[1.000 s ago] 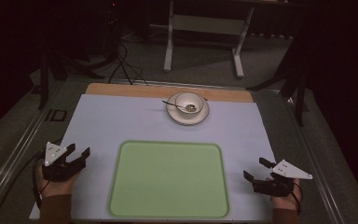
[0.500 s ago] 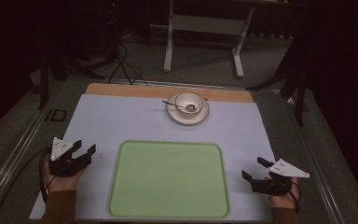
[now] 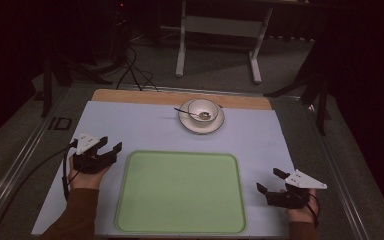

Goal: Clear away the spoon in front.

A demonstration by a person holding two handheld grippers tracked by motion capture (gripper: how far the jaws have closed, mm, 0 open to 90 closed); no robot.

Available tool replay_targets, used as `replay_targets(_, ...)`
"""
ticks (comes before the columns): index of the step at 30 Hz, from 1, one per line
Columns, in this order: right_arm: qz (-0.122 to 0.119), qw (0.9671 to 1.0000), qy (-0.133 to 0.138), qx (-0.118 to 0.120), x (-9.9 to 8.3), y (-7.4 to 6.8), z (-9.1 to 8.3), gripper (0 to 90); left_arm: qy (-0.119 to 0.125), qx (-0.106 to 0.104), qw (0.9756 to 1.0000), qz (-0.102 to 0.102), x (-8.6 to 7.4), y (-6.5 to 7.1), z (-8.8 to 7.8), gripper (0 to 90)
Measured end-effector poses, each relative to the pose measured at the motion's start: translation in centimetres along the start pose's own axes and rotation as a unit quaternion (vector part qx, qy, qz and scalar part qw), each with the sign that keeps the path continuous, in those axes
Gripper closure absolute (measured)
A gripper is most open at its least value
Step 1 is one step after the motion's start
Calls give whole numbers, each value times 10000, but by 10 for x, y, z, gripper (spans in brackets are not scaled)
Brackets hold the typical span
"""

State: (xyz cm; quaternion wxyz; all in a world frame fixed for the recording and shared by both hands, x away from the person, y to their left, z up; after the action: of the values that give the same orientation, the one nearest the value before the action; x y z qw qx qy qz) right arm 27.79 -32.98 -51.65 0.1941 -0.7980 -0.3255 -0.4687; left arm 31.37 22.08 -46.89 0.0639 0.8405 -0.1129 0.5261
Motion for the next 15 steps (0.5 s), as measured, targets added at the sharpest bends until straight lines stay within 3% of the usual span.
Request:
replay_targets(8,-40,10000,3,-60,-1,-2,-3,148,45,-238,9995,184,20,17,19,432)
replay_targets(15,-26,10000,-7,-87,-2,-2,-2,150,12,-380,9992,144,29,25,38,434)
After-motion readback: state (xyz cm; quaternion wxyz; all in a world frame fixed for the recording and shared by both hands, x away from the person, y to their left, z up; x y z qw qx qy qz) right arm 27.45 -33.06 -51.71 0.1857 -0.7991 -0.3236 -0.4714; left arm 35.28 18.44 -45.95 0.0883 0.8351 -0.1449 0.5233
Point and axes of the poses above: each handheld gripper's, and its own axes: z roughly forward along the jaws, x roughly out of its top, y roughly to its right, the point moved 2 cm from there along z, roughly forward along the jaws, and after that the axes turned 6 degrees about x, right-handed, at the moved point
